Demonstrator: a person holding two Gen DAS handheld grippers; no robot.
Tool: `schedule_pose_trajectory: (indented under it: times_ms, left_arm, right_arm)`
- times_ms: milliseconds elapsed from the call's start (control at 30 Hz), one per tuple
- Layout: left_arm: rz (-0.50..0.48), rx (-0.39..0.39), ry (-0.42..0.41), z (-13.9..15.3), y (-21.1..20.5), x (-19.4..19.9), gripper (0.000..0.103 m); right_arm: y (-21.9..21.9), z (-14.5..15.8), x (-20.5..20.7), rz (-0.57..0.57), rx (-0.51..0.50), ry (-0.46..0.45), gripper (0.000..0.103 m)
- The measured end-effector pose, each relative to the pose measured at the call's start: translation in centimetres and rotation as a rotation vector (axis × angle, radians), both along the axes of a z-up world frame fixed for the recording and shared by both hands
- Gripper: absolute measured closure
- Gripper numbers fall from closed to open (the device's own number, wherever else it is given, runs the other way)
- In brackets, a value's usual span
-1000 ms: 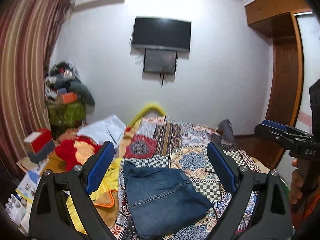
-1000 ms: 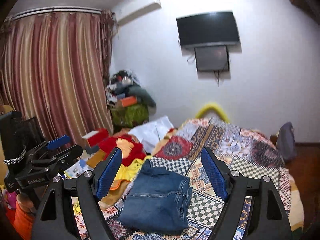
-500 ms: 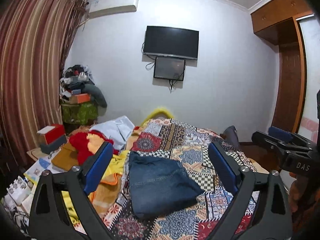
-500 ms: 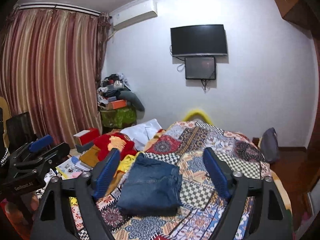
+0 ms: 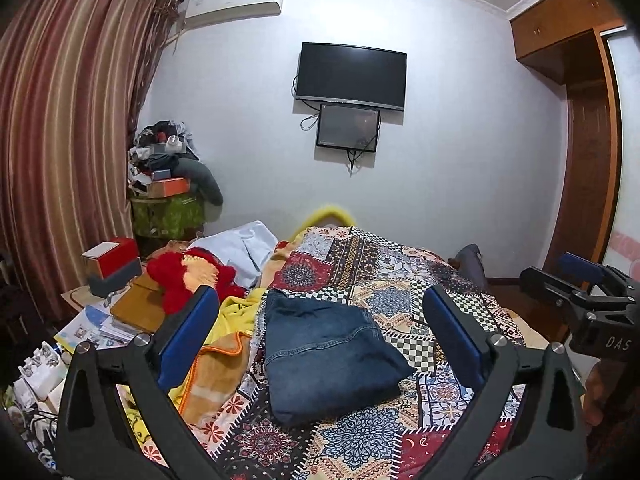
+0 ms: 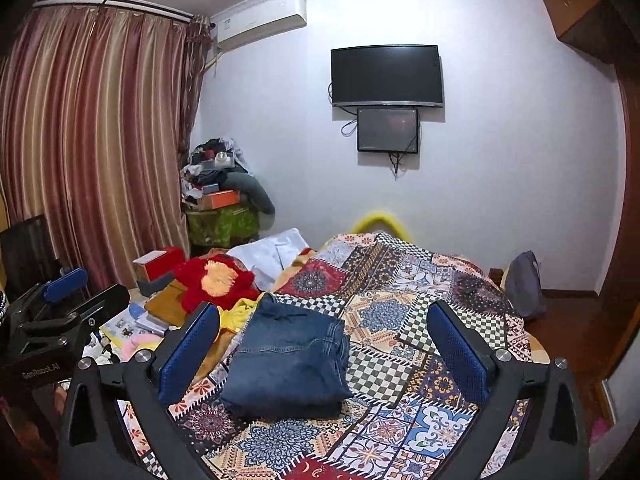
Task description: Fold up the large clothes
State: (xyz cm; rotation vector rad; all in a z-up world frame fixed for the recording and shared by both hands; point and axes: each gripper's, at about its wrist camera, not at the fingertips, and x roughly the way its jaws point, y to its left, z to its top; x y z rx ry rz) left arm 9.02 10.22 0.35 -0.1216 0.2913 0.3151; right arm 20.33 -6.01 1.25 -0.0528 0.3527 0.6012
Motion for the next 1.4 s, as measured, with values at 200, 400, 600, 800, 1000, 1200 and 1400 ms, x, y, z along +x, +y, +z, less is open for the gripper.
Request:
schedule_pose_trajectory:
  times_ms: [200, 400, 600, 800, 1000, 1200, 1400]
  left_arm:
    - [-0.003, -0.003, 0.005, -0.16, -0.01, 0.11, 0.0]
    - [-0.005, -0.002, 0.011, -0.41, 0.2, 0.31, 0.0]
    - [-0.009, -0.006, 0.012, -0.43, 0.19, 0.37, 0.0]
    - [-0.014, -0.008, 0.011, -0.39, 0.5, 0.38, 0.0]
    - [-0.014, -0.007, 0.011, -0.38, 0.52, 0.38, 0.0]
    - [-0.015, -0.008, 0.011, -0.43, 0.55, 0.41, 0.0]
    - [-0.035, -0.012, 0.008, -0.34, 0.51, 0.58, 0.0]
  right_arm:
    - [0.19, -0.16, 0.35, -0.002, -0.001, 0.013, 0.0]
    - [0.19, -0.28, 0.37, 0.002, 0.001, 0.021, 0.0]
    - [0.24, -0.3, 0.34, -0.001, 0.001, 0.016, 0.0]
    - [0.29, -0.36, 0.44, 0.0, 0.001, 0.015, 0.0]
    - [0.27, -0.31, 0.39, 0.001, 0.001, 0.014, 0.0]
    - [0.2, -0.27, 0.37, 0.007, 0.002, 0.013, 0.0]
    - [0.19, -0.32, 0.38, 0.006, 0.001, 0.013, 0.0]
